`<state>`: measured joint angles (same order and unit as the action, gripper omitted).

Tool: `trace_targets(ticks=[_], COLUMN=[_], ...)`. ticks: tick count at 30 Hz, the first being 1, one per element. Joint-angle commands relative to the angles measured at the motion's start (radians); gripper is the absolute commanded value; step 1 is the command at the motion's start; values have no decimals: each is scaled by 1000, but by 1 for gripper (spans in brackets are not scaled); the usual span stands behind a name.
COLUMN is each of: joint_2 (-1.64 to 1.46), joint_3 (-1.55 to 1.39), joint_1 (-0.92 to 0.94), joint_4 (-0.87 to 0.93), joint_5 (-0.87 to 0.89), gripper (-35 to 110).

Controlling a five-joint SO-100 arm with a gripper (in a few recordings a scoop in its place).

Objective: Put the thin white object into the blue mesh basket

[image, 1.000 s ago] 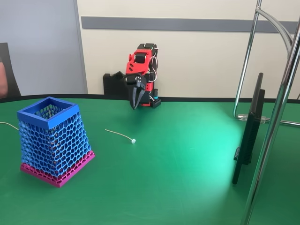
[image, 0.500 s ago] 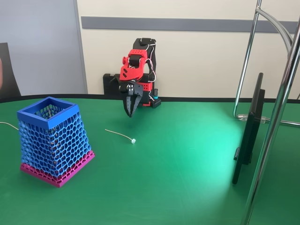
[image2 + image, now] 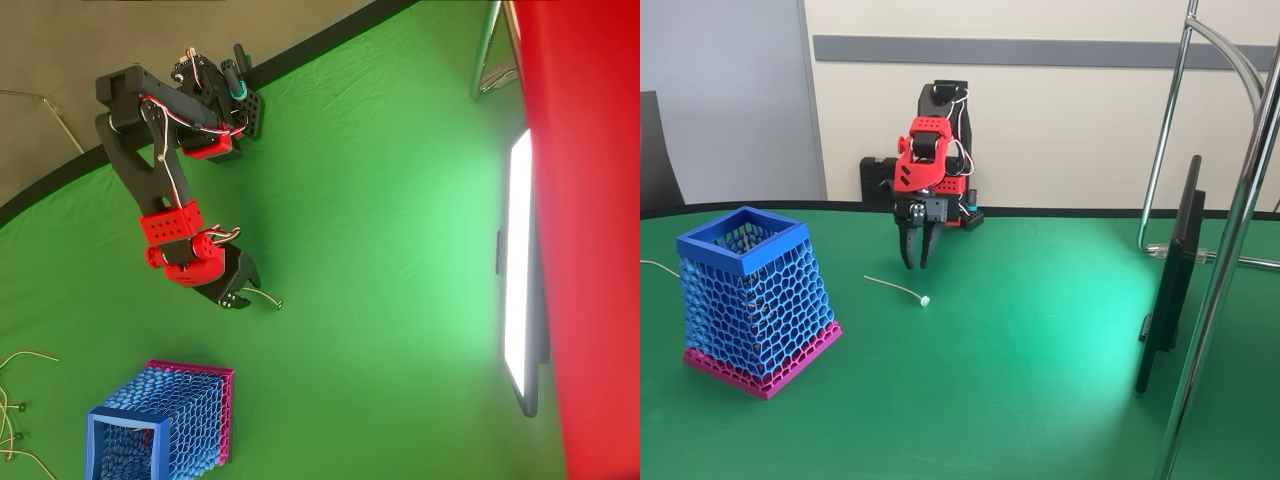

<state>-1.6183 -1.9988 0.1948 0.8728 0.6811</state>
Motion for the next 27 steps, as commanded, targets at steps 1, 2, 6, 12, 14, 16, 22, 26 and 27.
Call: trace_targets(ticks=[1,2,6,12,14,16,22,26,27], joint_2=[35,55,135,210,235,261,334,371,379], joint_3=[67,80,132,199,225,256,336,370,377], joint_1=[8,8,6,0,2,2,-9,-15,-18], joint_4=[14,15,31,60,71,87,121,123,123], joint_5=[9,11,20,35,37,37,18,14,14], gripper=[18,18,18,16,16,16,17,16,16])
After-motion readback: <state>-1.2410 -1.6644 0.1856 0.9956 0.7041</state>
